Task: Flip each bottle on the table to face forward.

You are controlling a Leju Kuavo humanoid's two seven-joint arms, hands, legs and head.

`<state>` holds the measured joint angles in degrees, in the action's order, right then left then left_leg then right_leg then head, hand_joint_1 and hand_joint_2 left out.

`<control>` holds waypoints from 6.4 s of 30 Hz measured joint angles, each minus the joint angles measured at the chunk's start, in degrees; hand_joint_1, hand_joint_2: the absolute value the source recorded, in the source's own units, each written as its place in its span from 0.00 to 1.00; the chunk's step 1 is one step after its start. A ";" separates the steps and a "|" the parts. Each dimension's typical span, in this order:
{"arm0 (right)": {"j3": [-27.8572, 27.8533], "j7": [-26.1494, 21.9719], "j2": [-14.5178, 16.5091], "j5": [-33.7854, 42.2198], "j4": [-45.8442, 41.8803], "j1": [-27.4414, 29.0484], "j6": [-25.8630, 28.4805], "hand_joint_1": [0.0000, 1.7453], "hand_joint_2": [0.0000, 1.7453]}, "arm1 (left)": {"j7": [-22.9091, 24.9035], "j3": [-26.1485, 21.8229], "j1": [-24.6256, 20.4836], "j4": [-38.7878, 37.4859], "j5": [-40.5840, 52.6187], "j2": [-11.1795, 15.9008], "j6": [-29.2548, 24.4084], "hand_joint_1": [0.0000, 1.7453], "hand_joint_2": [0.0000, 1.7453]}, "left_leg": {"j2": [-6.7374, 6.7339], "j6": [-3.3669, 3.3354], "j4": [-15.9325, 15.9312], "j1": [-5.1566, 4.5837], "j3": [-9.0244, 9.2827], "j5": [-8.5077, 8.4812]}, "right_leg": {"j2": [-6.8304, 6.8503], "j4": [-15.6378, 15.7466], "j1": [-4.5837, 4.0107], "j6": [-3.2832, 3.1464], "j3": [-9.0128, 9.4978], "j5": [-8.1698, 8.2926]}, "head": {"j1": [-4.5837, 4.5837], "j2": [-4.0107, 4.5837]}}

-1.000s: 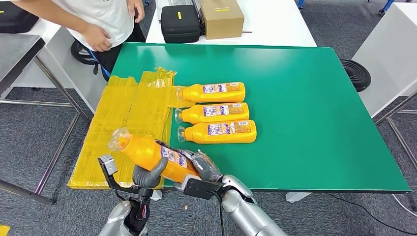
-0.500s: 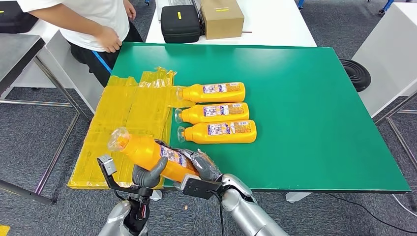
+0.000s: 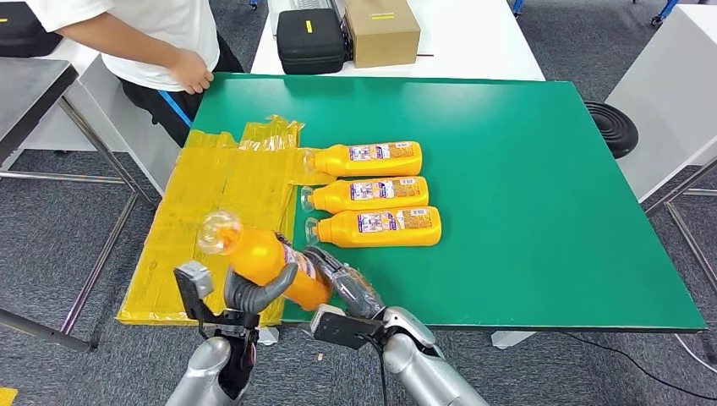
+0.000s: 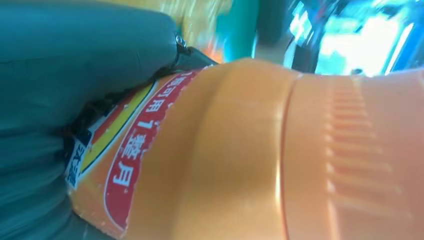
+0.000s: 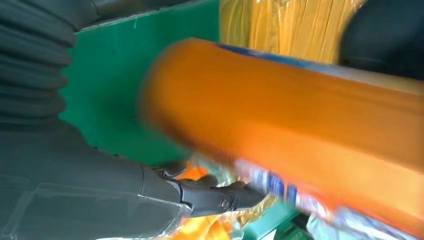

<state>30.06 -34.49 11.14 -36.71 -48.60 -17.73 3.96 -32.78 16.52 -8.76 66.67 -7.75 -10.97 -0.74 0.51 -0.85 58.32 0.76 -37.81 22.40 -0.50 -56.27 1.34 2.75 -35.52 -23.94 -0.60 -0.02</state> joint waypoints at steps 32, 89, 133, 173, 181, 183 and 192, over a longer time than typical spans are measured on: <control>-12.60 2.20 -4.21 1.45 -29.33 11.21 1.00 0.00 0.75 | 12.72 7.62 -34.03 -10.96 71.07 17.12 8.27 1.00 1.00 | 0.00 -0.08 0.02 0.01 -0.02 -0.16 | 0.01 -0.03 0.02 -0.09 -0.01 0.15 | 0.00 0.00; -18.09 1.42 -3.08 0.91 -35.09 13.85 0.52 0.00 1.00 | 28.59 21.44 -42.50 -46.45 61.22 13.08 13.12 1.00 1.00 | 0.00 -0.07 0.02 -0.02 -0.11 -0.14 | 0.02 -0.04 0.00 -0.12 -0.02 0.14 | 0.01 0.00; -15.30 0.37 -2.96 1.96 -26.96 9.85 0.33 0.00 1.00 | 27.76 20.18 -39.57 -47.32 63.18 14.69 12.40 0.00 1.00 | 0.09 -0.07 -0.01 -0.03 0.57 -0.13 | 0.12 -0.02 0.00 -0.13 0.68 0.12 | -0.01 0.00; -15.21 0.42 -2.92 2.16 -26.18 10.82 0.63 0.00 1.00 | 17.80 19.09 -43.94 -46.83 61.90 18.51 21.52 0.00 1.00 | 0.04 -0.04 0.00 0.01 0.41 -0.19 | 0.11 -0.03 -0.02 -0.14 0.46 0.13 | 0.02 0.00; -15.59 0.65 -2.92 2.15 -27.27 12.26 0.90 0.00 1.00 | 10.97 20.26 -46.96 -45.52 62.77 19.51 25.95 0.00 1.00 | 0.04 -0.04 0.00 0.00 0.26 -0.18 | 0.11 -0.03 -0.01 -0.14 0.33 0.13 | 0.01 0.00; -15.76 0.65 -2.92 2.10 -27.47 12.61 0.98 0.00 1.00 | 10.46 20.42 -47.32 -45.06 62.60 19.91 26.04 0.00 1.00 | 0.04 -0.04 0.00 0.00 0.26 -0.18 | 0.11 -0.03 -0.01 -0.14 0.32 0.13 | 0.01 0.00; -16.17 0.65 -2.92 1.83 -28.22 13.37 1.11 0.00 1.00 | 6.49 21.11 -47.90 -43.44 60.33 21.83 28.27 0.00 1.00 | 0.04 -0.04 0.00 0.01 0.25 -0.19 | 0.10 -0.03 -0.01 -0.14 0.31 0.13 | 0.01 0.00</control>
<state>13.90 -33.83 8.22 -34.88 -76.82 -4.36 5.07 -26.29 37.63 -56.66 23.24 52.58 10.87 27.53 0.56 -0.89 58.33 0.77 -37.55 22.21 -0.39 -56.30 1.33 2.61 -35.21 -23.81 -0.59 -0.02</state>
